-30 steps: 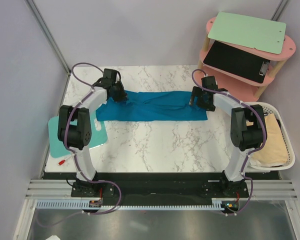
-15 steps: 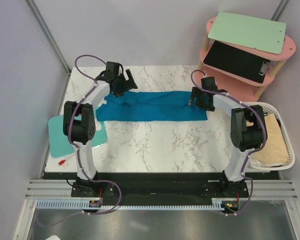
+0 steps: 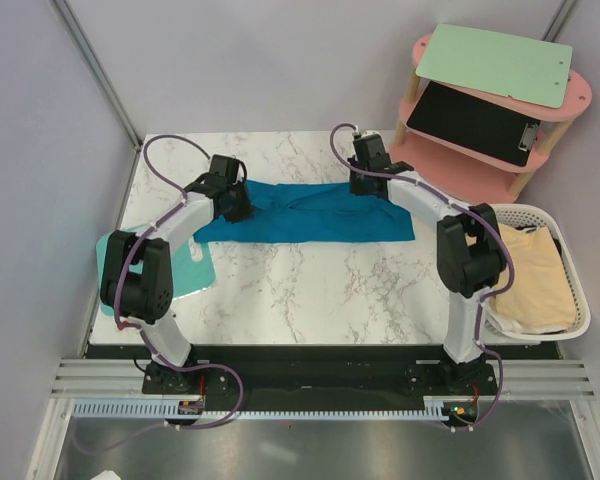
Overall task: Fold and stack the t-shirts
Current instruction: Fold the other side of the tshirt into a rectangle, then rotate the tshirt 90 degrees
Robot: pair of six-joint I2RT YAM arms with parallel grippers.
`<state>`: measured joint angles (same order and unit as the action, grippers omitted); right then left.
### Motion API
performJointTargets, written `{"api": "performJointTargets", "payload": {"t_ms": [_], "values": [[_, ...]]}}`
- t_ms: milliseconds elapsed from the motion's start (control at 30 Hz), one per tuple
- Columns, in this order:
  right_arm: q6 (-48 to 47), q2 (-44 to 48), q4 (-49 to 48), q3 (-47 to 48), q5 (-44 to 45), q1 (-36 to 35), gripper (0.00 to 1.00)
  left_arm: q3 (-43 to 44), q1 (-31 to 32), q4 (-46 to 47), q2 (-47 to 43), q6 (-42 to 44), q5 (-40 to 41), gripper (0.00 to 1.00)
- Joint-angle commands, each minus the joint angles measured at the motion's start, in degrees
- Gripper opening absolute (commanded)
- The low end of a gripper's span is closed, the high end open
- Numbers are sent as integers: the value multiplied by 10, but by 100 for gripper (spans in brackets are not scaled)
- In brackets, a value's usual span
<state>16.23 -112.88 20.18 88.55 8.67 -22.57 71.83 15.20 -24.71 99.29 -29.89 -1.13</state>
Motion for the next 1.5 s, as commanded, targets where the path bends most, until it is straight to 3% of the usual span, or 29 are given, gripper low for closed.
{"api": "performJointTargets", "payload": {"t_ms": [0, 500, 867, 1033, 1200, 1467], "values": [[-14, -81, 18, 65, 24, 3, 0, -25, 4, 7, 11, 2, 20, 2], [-17, -180, 59, 134, 110, 3, 0, -6, 32, -29, 94, -4, 75, 2], [0, -89, 159, -35, 100, 2, 0, 119, 33, -94, 185, 8, 135, 2], [1, -45, 205, -93, 50, -8, 0, 185, 33, -126, 231, 20, 142, 2], [5, 14, 222, -144, -17, -44, 0, 309, 33, -174, 304, 47, 144, 2], [17, 34, 164, -225, -238, -105, 0, 545, 33, -237, 401, 77, 76, 2]]}}
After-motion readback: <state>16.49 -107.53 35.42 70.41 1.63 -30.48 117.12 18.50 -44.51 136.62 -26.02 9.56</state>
